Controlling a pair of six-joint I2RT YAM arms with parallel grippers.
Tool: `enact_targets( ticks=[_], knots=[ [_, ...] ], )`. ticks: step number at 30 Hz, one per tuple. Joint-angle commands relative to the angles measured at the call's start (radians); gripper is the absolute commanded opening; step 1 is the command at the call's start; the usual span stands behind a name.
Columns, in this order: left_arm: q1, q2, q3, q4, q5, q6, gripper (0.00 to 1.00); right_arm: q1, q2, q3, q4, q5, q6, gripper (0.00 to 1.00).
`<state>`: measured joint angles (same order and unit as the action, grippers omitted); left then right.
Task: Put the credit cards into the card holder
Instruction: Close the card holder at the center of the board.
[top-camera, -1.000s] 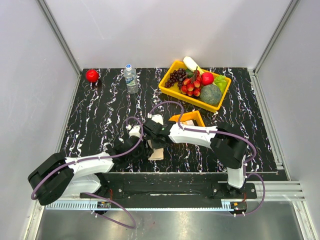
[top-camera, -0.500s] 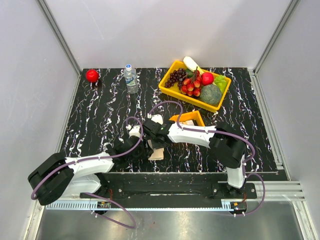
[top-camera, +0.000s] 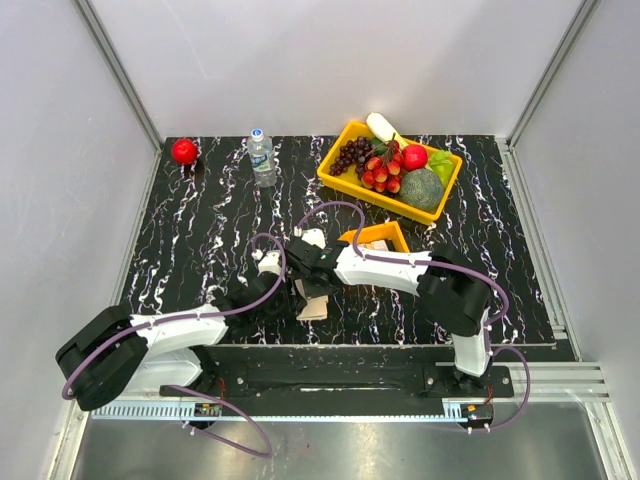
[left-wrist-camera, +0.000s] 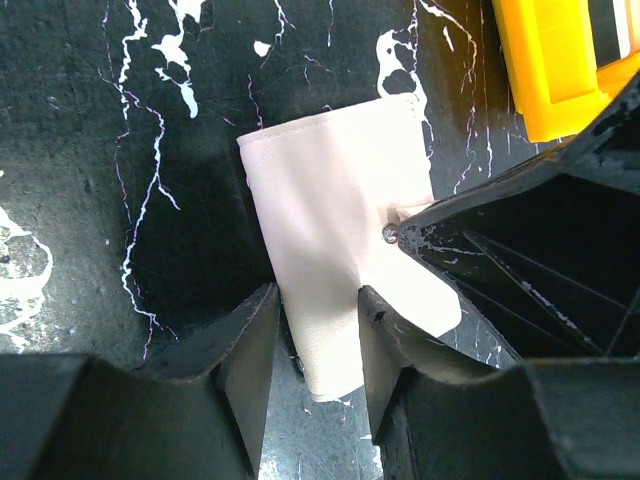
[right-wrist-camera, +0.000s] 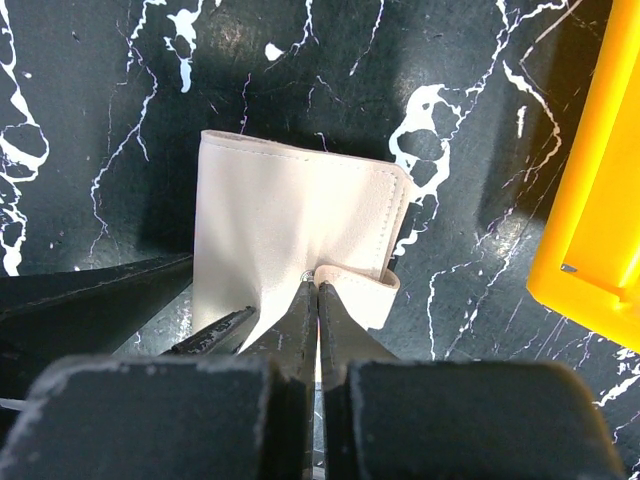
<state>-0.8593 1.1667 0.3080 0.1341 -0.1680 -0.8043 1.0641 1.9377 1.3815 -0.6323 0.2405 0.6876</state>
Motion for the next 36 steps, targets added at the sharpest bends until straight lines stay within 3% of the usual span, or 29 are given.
enact_targets(
  ticks=[1,14,22,36],
  knots=[
    [0.0,0.019,0.002,-0.044,0.019,0.017,0.41,-0.006,0.009,0.015,0.037,-0.029,-0.007,0.0],
    [0.0,0.028,0.008,-0.042,0.027,0.025,0.41,-0.006,-0.008,-0.004,0.088,-0.038,-0.007,0.0],
    [0.0,0.059,0.02,-0.025,0.045,0.042,0.34,-0.006,0.053,0.025,0.068,-0.064,-0.017,0.0],
    [0.0,0.071,0.025,-0.022,0.041,0.036,0.34,0.005,0.101,0.01,0.028,-0.078,-0.002,0.0]
  ],
)
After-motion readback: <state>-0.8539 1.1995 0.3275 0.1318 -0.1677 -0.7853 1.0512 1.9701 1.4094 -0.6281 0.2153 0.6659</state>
